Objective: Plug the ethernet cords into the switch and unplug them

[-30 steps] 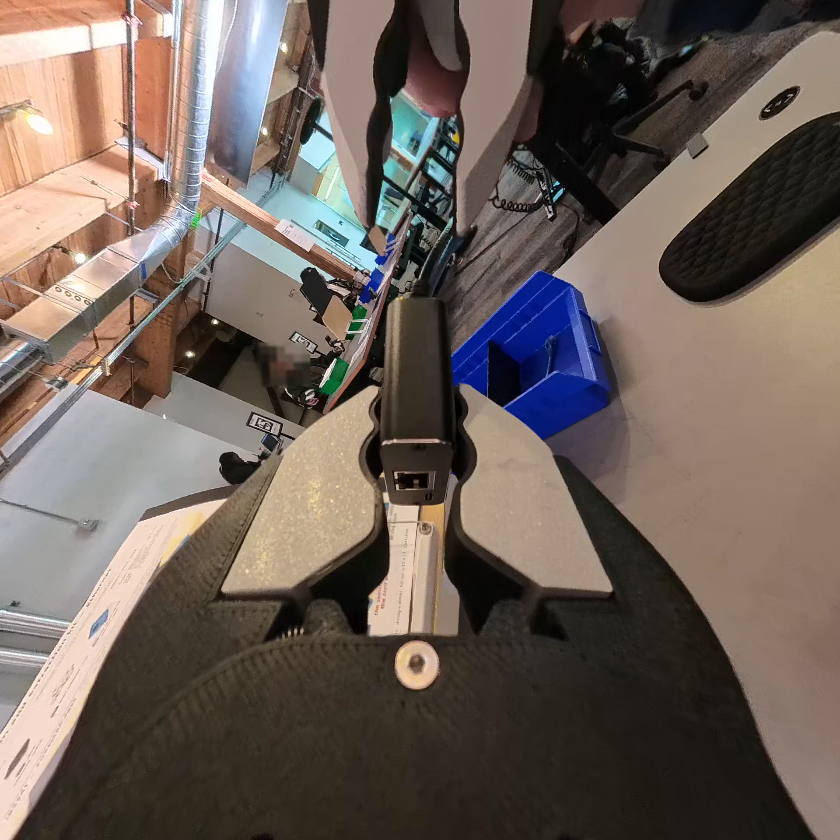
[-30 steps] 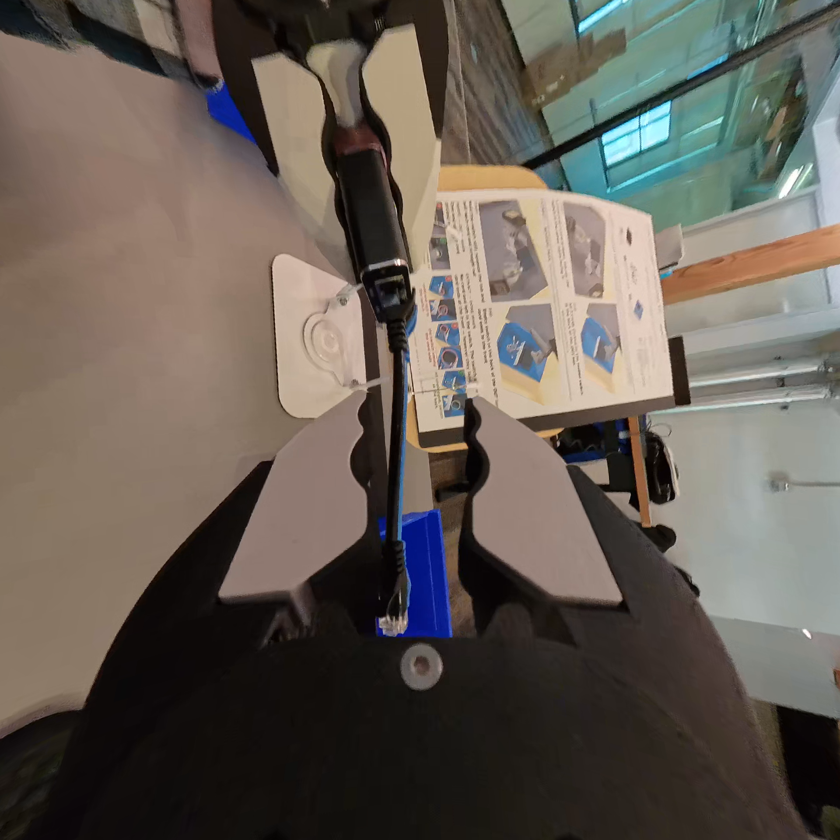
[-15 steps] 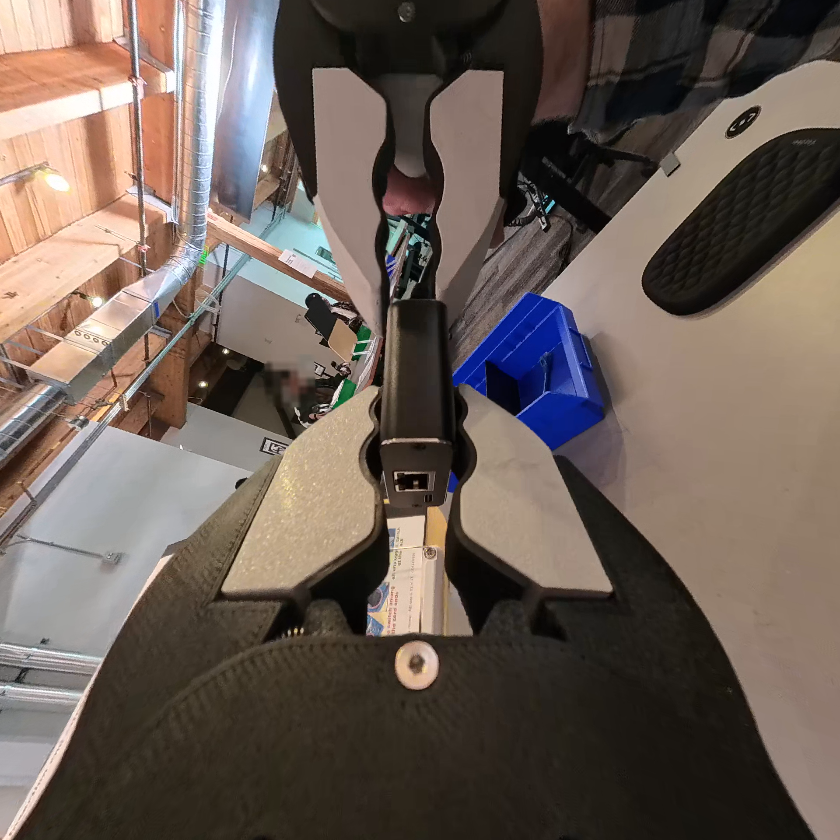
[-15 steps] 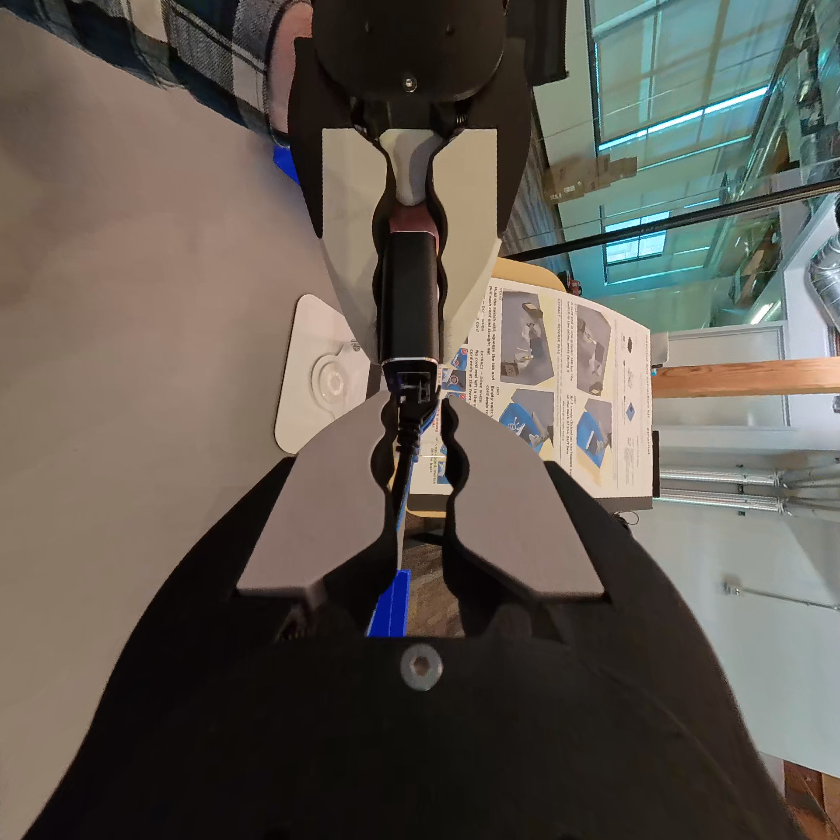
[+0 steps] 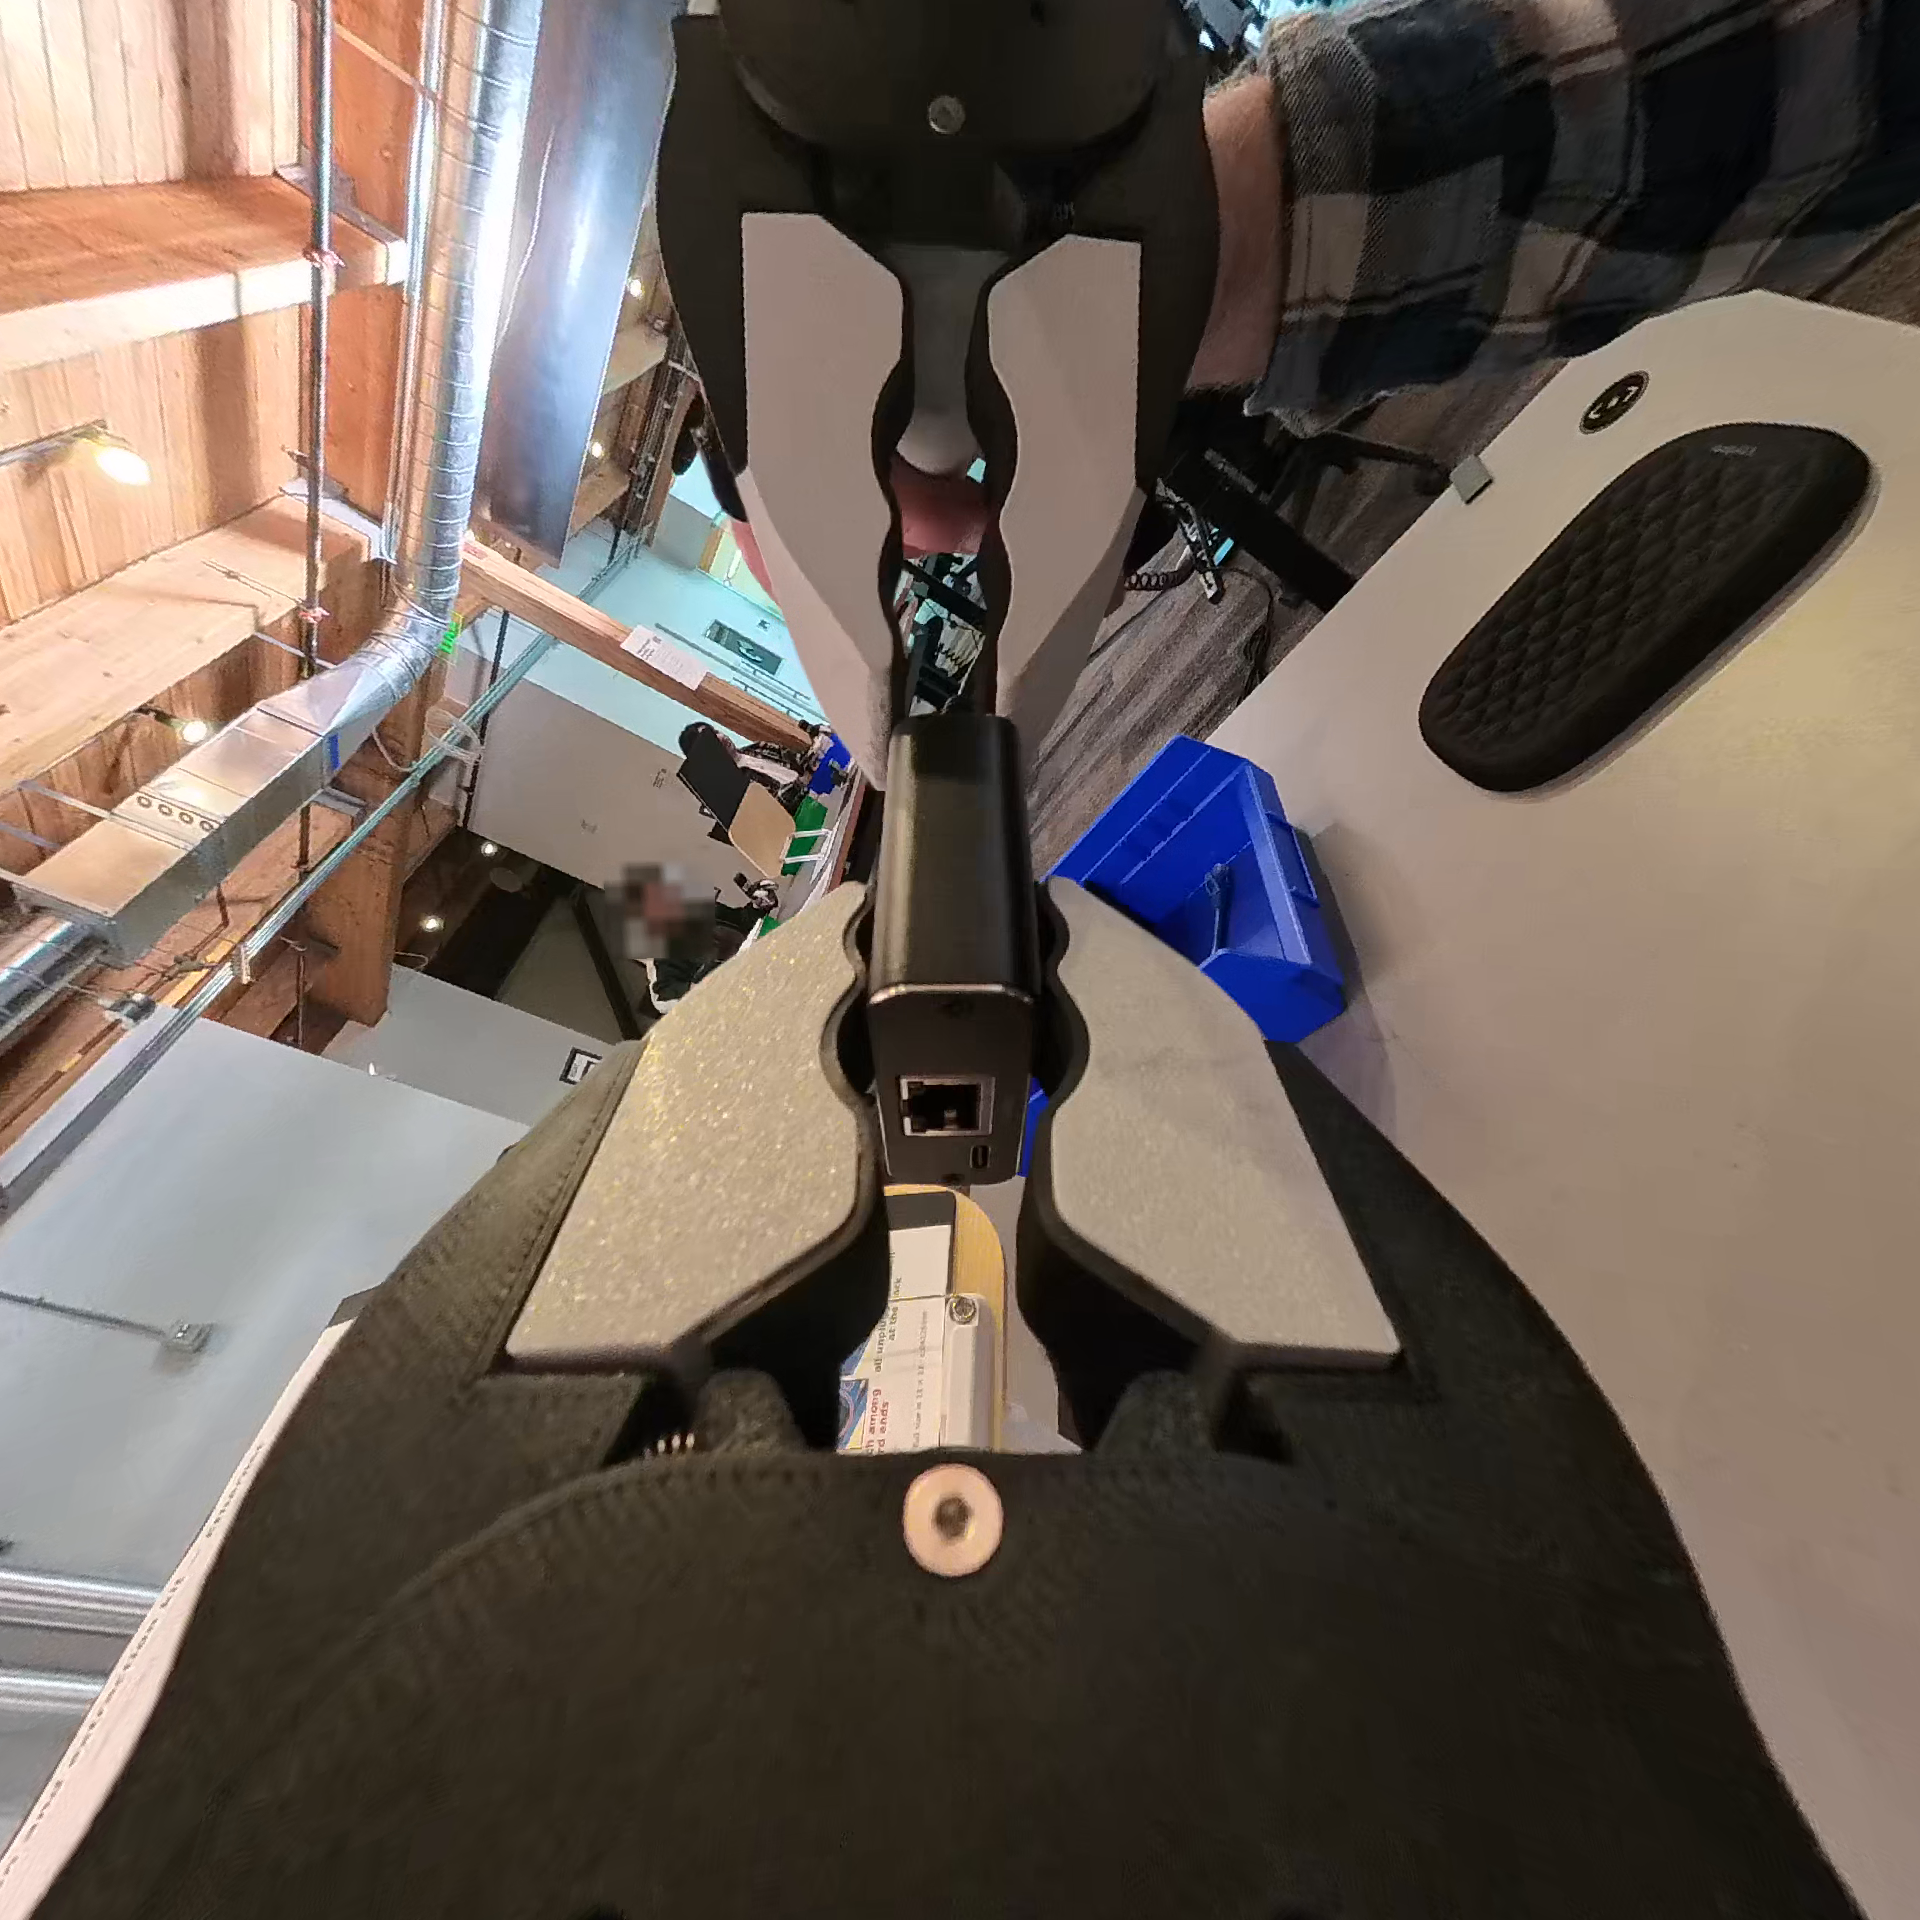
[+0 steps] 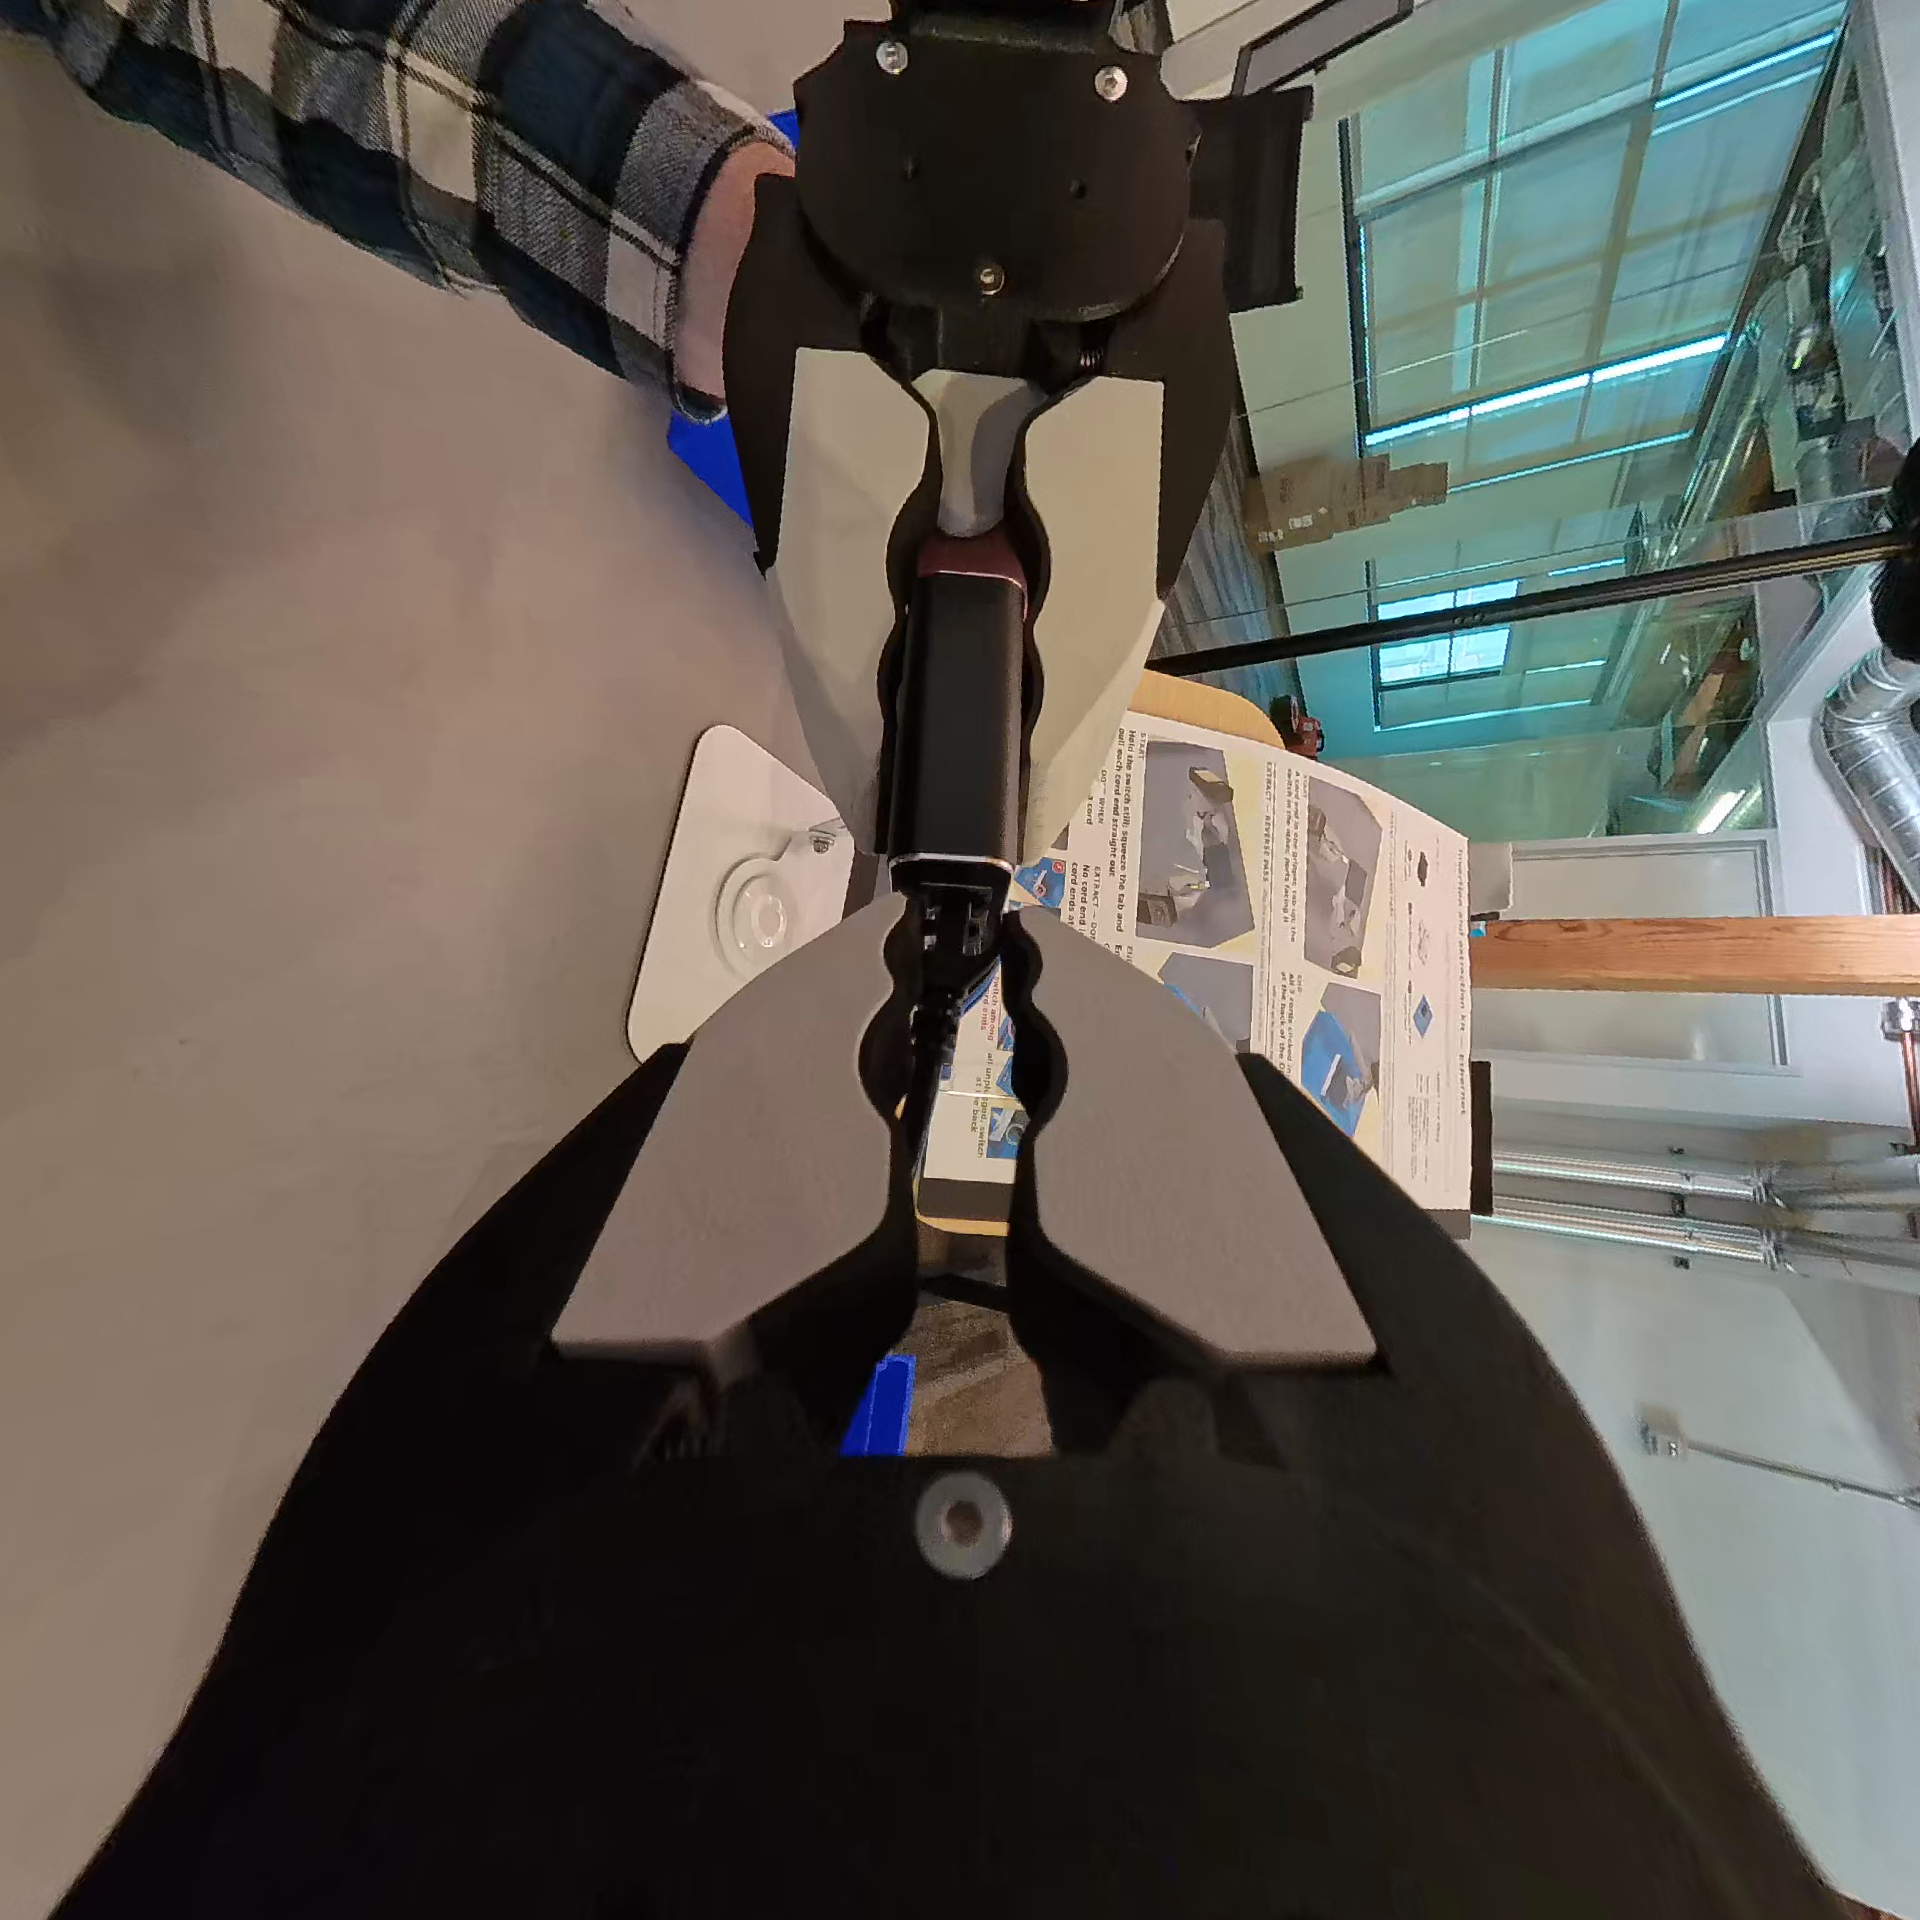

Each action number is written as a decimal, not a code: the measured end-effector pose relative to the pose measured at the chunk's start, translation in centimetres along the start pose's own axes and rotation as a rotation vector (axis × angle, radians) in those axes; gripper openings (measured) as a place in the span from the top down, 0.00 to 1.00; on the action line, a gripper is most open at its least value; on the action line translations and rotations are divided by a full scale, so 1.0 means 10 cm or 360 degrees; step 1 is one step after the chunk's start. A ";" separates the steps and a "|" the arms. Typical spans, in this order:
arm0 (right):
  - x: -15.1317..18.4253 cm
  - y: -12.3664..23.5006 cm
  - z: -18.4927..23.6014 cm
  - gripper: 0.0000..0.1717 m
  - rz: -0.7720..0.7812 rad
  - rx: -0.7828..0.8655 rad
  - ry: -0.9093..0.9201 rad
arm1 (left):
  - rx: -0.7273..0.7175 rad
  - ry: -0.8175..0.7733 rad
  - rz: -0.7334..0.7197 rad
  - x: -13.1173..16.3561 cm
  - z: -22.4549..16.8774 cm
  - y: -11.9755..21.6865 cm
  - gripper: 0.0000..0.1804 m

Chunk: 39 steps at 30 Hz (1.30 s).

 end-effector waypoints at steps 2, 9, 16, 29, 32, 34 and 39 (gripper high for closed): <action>-0.01 0.00 0.00 0.92 -0.0003 -0.0010 0.0004 | -0.0001 -0.0002 -0.0009 -0.01 0.00 0.01 0.86; -0.04 0.01 0.02 0.94 0.0089 -0.0080 -0.0018 | 0.0048 0.0020 -0.0011 -0.01 -0.01 -0.01 0.86; -0.09 -0.01 0.06 0.95 0.0121 -0.0151 -0.0006 | 0.0068 0.0052 -0.0015 -0.04 -0.03 -0.04 0.79; -0.08 0.11 0.05 0.94 -0.0017 -0.0218 -0.0089 | 0.0135 0.0156 -0.0102 -0.13 -0.08 -0.04 0.85; 0.15 0.33 -0.04 1.00 0.0026 -0.0145 -0.0202 | 0.0028 0.0251 -0.0143 -0.04 0.11 0.16 0.85; 0.29 0.60 -0.09 1.00 -0.0050 -0.0119 -0.0283 | -0.0054 0.0251 -0.0177 -0.01 0.21 0.31 0.85; 0.49 0.46 0.04 1.00 0.0057 -0.0224 -0.0374 | 0.0011 0.0197 -0.0024 0.03 0.11 0.08 0.85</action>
Point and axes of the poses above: each gripper's, where its closed fingertips meet, y back along the fingers, x out of its underside, z = x × y across the jaws, the point moved 8 cm from there along y, back along the fingers, and after that the axes turned 10 degrees about z, right-handed, at the moved point
